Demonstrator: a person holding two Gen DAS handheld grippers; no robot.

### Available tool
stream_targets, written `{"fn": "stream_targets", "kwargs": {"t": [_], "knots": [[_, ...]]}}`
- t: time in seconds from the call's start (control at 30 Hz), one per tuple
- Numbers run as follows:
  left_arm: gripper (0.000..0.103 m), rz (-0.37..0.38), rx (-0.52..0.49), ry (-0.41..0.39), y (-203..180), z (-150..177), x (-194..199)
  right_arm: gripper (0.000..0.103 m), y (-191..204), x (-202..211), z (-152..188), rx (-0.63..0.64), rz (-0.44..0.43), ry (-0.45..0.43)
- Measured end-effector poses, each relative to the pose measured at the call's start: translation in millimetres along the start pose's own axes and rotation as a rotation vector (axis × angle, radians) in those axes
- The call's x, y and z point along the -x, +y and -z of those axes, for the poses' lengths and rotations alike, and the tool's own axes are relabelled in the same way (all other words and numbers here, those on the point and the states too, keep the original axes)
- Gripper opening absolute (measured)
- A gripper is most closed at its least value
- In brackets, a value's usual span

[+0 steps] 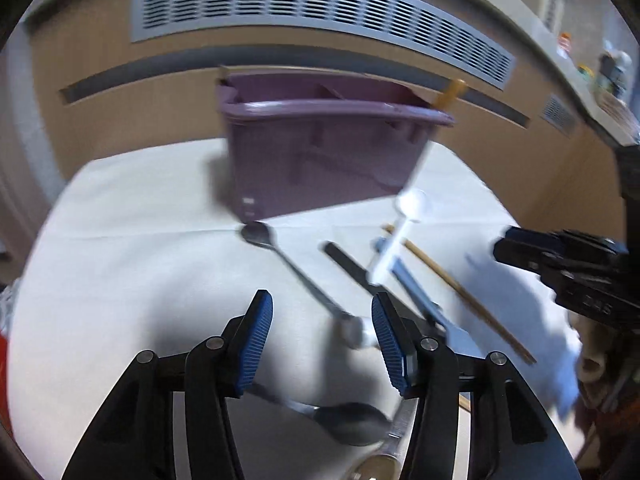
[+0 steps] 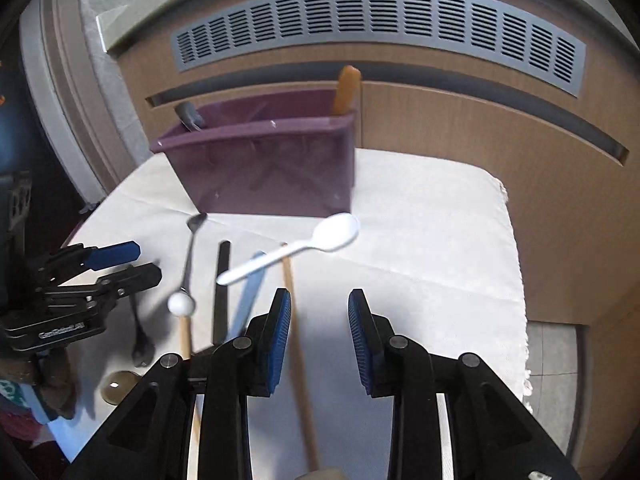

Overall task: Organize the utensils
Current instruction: 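Move the right gripper back over the table toward the white plastic spoon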

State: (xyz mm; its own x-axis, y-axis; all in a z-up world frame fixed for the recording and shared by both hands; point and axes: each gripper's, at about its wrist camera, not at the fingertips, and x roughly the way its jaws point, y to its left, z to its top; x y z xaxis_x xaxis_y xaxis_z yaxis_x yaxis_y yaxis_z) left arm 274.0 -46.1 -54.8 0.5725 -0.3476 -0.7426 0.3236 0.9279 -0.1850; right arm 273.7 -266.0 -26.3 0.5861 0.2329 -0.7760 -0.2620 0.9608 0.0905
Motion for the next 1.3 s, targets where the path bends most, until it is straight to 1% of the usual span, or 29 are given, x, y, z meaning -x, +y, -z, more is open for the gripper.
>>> {"fn": "stream_targets", "kwargs": {"t": [0.03, 0.13, 0.17, 0.3, 0.37, 0.43, 0.5, 0.57, 0.6, 0.67, 0.7, 0.73, 0.8, 0.87, 0.93, 0.97, 1.03, 1.1, 1.27, 1.3], "knots": [[0.052, 0.025, -0.028, 0.009, -1.8, -0.9, -2.5, 0.028, -2.2, 0.1, 2.0, -0.007, 0.005, 0.002], [0.052, 0.042, -0.106, 0.020, -5.3, -9.6, -8.8, 0.028, -7.9, -1.3, 7.8, -0.023, 0.009, 0.003], [0.052, 0.051, -0.116, 0.028, -4.0, -15.0, -12.4, 0.028, -9.1, -2.3, 9.0, -0.029, 0.009, 0.006], [0.052, 0.105, -0.104, 0.075, 7.3, -41.5, -36.5, 0.028, -9.9, -7.5, 10.7, -0.047, -0.014, 0.024], [0.052, 0.098, -0.105, 0.094, 12.0, -49.7, -48.6, 0.028, -11.1, -11.3, 8.4, -0.067, -0.031, 0.034], [0.052, 0.083, -0.124, 0.120, 14.3, -51.3, -58.5, 0.028, -16.1, -18.4, 0.6, -0.117, -0.061, 0.051], [0.051, 0.092, -0.116, 0.138, 19.8, -48.4, -58.8, 0.028, -20.2, -26.9, -7.4, -0.156, -0.070, 0.068], [0.051, 0.106, -0.105, 0.135, 26.8, -43.1, -48.6, 0.028, -26.8, -42.2, -19.5, -0.228, -0.076, 0.083], [0.051, 0.102, -0.097, 0.138, 31.4, -38.8, -42.1, 0.028, -28.4, -50.2, -24.3, -0.258, -0.072, 0.095], [0.051, 0.093, -0.068, 0.181, 44.2, -23.9, -33.8, 0.028, -29.4, -63.1, -31.9, -0.301, -0.064, 0.114], [0.051, 0.084, -0.067, 0.174, 49.1, -16.6, -27.7, 0.028, -28.6, -70.0, -35.7, -0.319, -0.058, 0.122], [0.051, 0.082, -0.062, 0.195, 53.8, -8.3, -23.4, 0.029, -25.6, -77.1, -40.1, -0.337, -0.043, 0.129], [0.051, 0.107, -0.046, 0.188, 62.4, 6.6, -7.8, 0.030, -18.8, -85.8, -45.6, -0.355, -0.040, 0.126], [0.051, 0.133, -0.003, 0.192, 70.2, 16.0, 5.2, 0.032, -10.3, -94.4, -50.1, -0.359, -0.023, 0.121], [0.051, 0.154, 0.022, 0.179, 72.6, 20.8, 13.6, 0.039, -3.2, -103.6, -53.4, -0.356, -0.001, 0.120], [0.051, 0.153, 0.023, 0.176, 71.9, 22.0, 16.5, 0.041, 2.5, -106.1, -55.7, -0.343, 0.027, 0.099], [0.051, 0.146, 0.021, 0.168, 69.1, 21.7, 19.7, 0.048, 10.2, -110.1, -57.4, -0.319, 0.052, 0.094], [0.051, 0.156, 0.022, 0.166, 63.6, 20.4, 20.3, 0.048, 17.7, -112.1, -57.7, -0.274, 0.073, 0.099], [0.051, 0.160, 0.008, 0.173, 48.0, 13.3, 15.3, 0.048, 37.5, -111.3, -53.0, -0.075, 0.123, 0.150], [0.051, 0.160, 0.008, 0.174, 50.1, 13.0, 14.5, 0.048, 38.6, -110.3, -51.4, -0.060, 0.129, 0.156]]}}
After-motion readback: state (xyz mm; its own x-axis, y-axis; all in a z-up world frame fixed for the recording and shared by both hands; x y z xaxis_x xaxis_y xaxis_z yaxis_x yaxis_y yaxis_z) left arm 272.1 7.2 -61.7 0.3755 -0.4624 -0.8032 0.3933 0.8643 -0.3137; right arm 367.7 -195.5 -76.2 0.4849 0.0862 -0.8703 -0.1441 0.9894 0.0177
